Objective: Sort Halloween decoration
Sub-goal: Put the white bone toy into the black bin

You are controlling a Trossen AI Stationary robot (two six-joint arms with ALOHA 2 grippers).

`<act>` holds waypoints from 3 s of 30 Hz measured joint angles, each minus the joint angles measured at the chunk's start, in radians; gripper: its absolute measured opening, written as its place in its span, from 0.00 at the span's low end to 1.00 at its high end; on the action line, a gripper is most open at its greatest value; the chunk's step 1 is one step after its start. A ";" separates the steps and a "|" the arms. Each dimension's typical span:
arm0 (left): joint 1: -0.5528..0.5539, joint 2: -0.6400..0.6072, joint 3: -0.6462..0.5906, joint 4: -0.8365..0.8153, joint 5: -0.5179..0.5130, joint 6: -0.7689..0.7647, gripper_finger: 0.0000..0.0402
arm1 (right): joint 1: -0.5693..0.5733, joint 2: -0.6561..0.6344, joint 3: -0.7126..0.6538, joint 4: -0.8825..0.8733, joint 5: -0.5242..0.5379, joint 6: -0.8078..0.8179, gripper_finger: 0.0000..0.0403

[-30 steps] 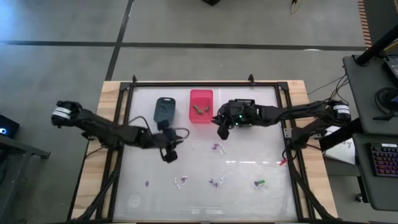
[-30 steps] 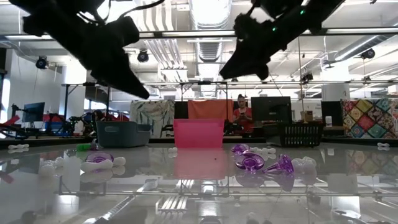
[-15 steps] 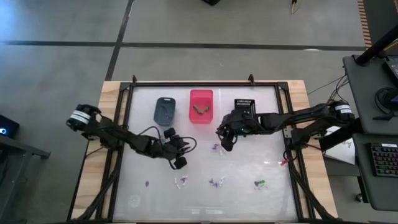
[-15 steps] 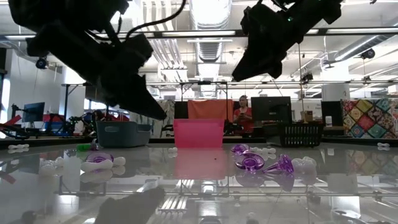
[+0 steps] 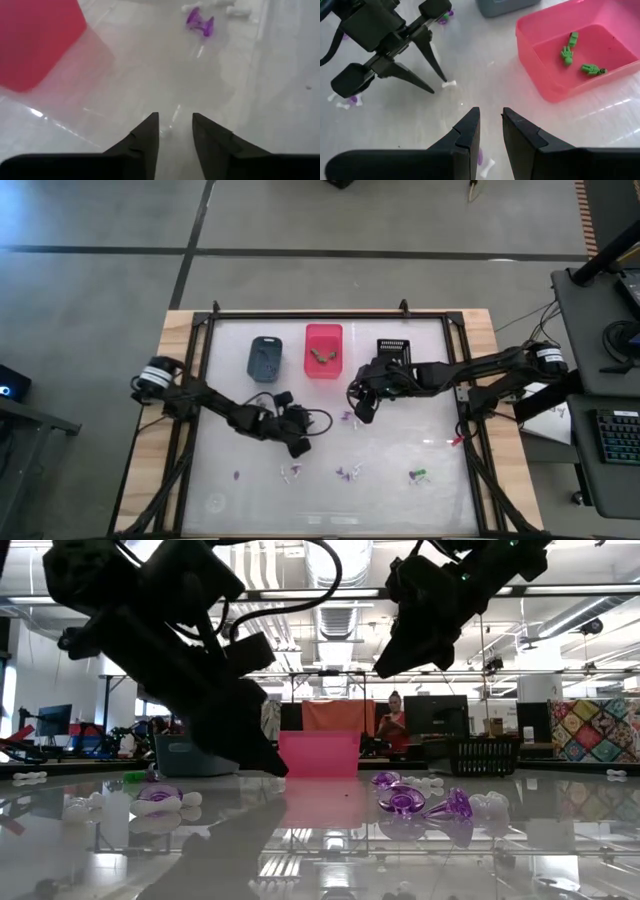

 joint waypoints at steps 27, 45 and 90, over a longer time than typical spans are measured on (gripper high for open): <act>0.001 0.003 -0.024 -0.022 -0.043 -0.078 0.17 | 0.000 0.018 0.000 0.002 -0.001 0.000 0.18; -0.007 0.029 -0.026 0.024 -0.090 -0.125 0.39 | 0.004 0.018 0.000 0.001 -0.001 -0.001 0.18; 0.032 -0.465 -0.113 0.340 0.308 0.368 0.00 | 0.162 0.018 -0.029 0.326 -0.010 -0.386 0.18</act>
